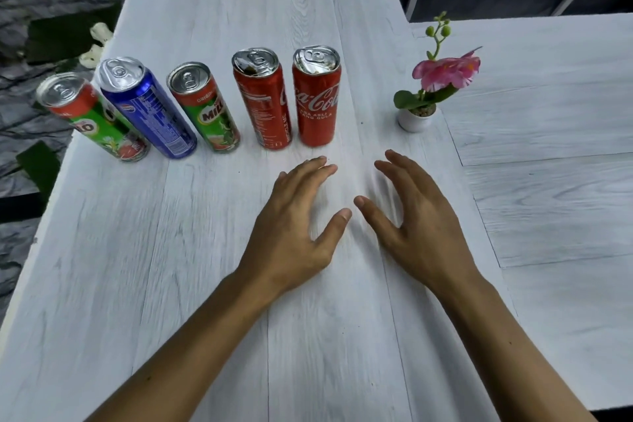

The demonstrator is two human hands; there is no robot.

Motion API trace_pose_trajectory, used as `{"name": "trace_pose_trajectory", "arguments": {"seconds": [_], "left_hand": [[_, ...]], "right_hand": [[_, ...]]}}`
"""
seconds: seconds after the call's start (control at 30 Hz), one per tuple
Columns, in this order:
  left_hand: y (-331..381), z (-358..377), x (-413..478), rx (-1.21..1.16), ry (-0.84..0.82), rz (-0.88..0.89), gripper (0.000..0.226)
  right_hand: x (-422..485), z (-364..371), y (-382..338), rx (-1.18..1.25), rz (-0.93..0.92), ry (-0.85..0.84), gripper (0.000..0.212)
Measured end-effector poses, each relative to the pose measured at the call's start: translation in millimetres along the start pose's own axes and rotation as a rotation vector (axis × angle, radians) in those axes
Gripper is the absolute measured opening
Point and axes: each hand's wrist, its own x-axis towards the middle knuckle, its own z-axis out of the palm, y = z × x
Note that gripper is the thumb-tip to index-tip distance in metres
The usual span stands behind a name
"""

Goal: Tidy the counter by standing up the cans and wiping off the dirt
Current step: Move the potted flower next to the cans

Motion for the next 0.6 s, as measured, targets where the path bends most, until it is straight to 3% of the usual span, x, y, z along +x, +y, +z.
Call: {"name": "trace_pose_trajectory", "arguments": {"seconds": [0.6], "left_hand": [[19.5,40.9,44.6,0.042,-0.101,0.142,0.066]], "right_hand": [[46.6,-31.7,82.1,0.029,0.088,0.075,0.075]]}}
